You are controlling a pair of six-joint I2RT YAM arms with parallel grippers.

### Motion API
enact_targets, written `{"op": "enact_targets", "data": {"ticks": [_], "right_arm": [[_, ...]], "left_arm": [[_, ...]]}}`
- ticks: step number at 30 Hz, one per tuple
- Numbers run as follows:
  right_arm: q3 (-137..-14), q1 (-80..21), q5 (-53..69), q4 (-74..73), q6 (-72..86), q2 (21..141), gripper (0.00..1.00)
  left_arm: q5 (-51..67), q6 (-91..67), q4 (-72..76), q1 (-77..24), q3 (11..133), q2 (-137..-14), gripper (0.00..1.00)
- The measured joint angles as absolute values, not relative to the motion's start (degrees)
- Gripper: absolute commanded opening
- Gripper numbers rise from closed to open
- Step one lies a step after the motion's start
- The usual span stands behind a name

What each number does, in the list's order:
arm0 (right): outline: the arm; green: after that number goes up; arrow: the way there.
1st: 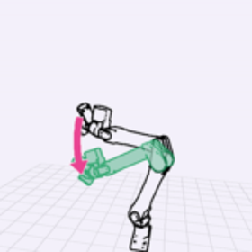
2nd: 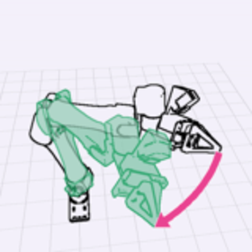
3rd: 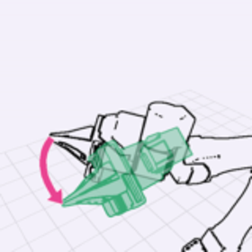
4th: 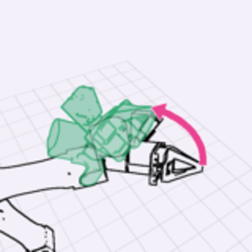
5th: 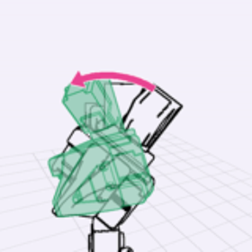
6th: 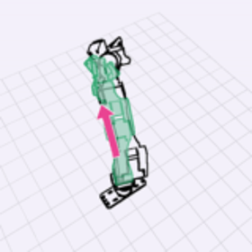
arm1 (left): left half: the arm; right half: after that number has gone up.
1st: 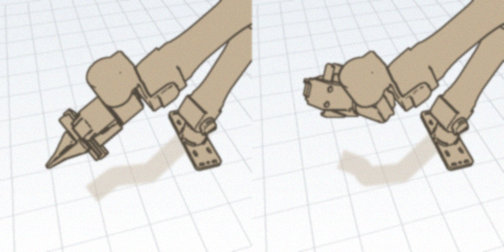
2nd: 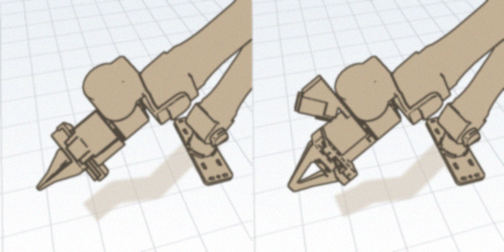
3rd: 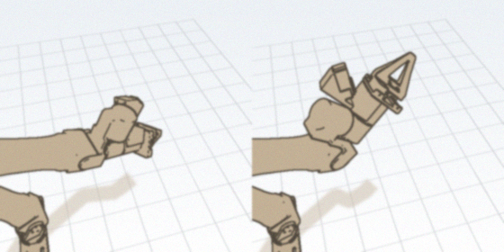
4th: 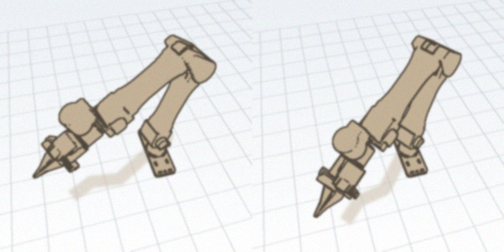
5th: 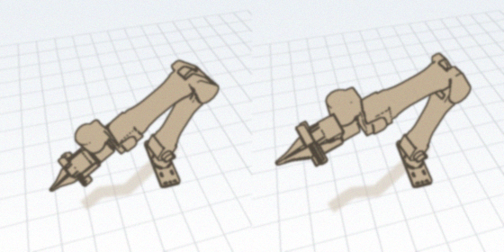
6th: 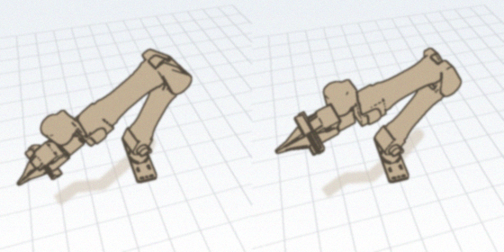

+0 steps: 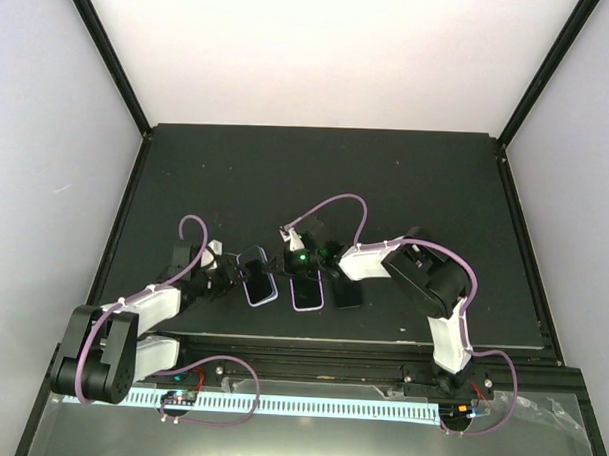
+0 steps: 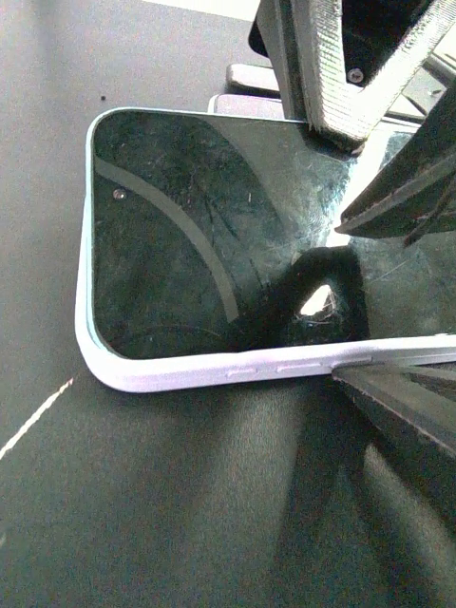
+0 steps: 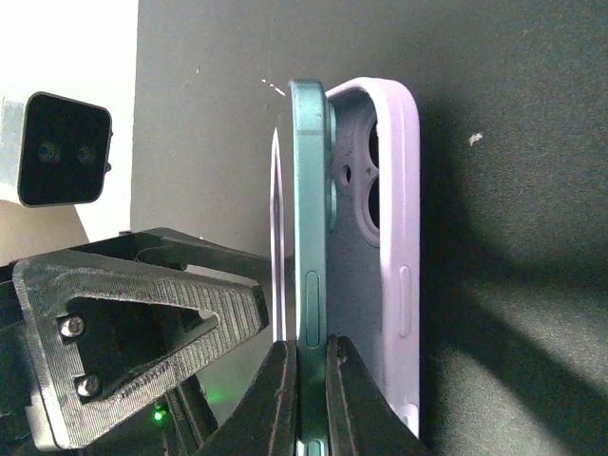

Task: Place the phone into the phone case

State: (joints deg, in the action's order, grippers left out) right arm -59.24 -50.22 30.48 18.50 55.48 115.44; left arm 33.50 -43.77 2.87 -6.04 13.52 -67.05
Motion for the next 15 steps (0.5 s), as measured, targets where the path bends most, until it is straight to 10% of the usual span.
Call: {"op": "enact_targets", "data": {"ticks": [15], "right_arm": [[-57.5, -51.5, 26.1, 18.8, 54.8, 114.4, 0.17]], "left_arm": [[32.2, -47.1, 2.9, -6.7, 12.1, -65.1, 0.28]]}}
